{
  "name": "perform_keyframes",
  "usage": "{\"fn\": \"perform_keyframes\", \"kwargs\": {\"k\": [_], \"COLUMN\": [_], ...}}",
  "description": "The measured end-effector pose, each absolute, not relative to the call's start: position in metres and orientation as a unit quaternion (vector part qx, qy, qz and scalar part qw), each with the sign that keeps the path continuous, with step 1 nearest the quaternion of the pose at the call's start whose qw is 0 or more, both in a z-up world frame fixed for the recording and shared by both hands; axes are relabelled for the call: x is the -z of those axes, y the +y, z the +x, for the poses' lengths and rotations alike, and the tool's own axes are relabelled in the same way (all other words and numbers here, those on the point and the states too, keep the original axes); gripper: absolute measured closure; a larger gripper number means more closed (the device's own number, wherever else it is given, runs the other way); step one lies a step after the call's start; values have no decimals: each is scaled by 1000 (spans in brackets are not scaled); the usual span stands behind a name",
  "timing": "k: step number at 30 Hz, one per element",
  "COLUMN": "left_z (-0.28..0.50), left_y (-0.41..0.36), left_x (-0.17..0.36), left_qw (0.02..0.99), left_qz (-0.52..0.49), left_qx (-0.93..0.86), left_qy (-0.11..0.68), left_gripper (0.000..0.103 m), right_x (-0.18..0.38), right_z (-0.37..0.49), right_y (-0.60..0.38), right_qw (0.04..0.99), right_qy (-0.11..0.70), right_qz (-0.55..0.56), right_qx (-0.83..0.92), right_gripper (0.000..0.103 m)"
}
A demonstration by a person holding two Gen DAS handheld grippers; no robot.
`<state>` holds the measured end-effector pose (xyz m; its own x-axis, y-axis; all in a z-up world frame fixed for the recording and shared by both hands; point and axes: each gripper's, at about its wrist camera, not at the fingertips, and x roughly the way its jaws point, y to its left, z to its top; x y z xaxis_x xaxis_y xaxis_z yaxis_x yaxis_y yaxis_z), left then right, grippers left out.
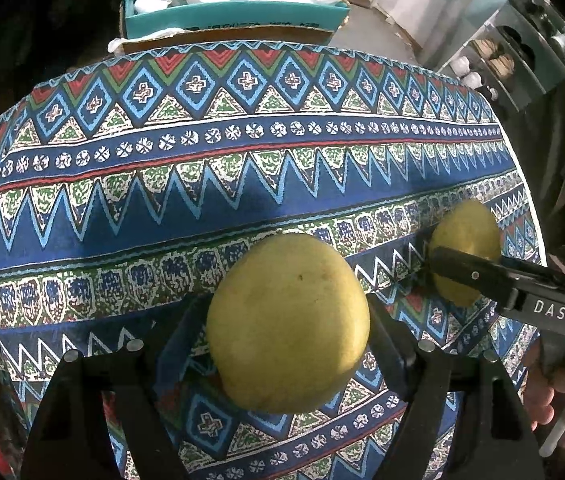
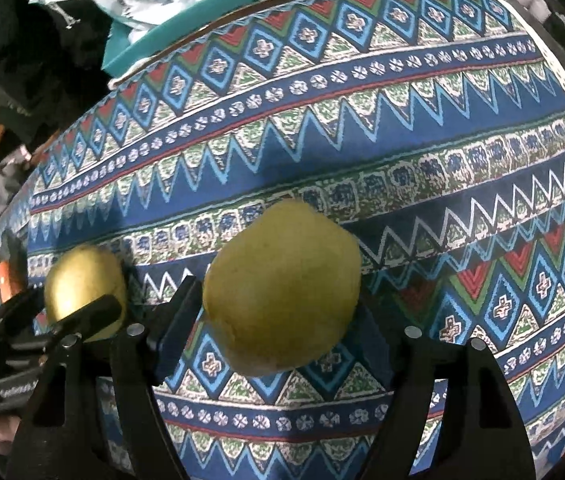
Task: Organize fruits
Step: 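Lift the yellow pear with the left tool while the right tool lifts its pear, then carry the pear in the left tool over the glass bowl while the right tool follows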
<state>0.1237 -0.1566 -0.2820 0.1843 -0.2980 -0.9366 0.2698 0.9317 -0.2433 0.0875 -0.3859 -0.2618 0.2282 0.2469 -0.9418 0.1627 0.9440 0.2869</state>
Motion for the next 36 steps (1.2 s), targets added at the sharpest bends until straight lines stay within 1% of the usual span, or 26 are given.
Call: {"fn": "perform_keyframes", "kwargs": {"k": [4, 6, 8, 9, 13, 17, 23, 36], "left_z": [123, 122, 120, 119, 118, 110, 107, 98], "left_y": [-164, -168, -172, -173, -173, -170, -156, -125], "left_x": [284, 286, 286, 286, 285, 281, 257, 198], "left_qw": [775, 777, 781, 783, 786, 798, 817, 853], "left_qz": [6, 16, 28, 28, 21, 40, 44, 43], "left_qx": [182, 180, 177, 181, 183, 174, 162, 129], "left_qy": [606, 603, 598, 594, 590, 576, 552, 503], "left_gripper": [23, 23, 27, 34, 34, 34, 34, 34], "right_x": [261, 261, 262, 262, 261, 258, 242, 180], "right_z": [85, 88, 90, 90, 89, 88, 87, 82], "right_y": [-385, -379, -376, -375, -368, -347, -328, -315], "right_qw": [771, 775, 777, 778, 787, 805, 831, 863], "right_qy": [618, 615, 615, 613, 605, 592, 555, 500], "right_qz": [156, 145, 138, 136, 119, 52, -11, -48], "right_qx": [-20, -12, -9, -8, -5, 4, 31, 42], "right_gripper": [28, 33, 33, 33, 34, 35, 35, 35]}}
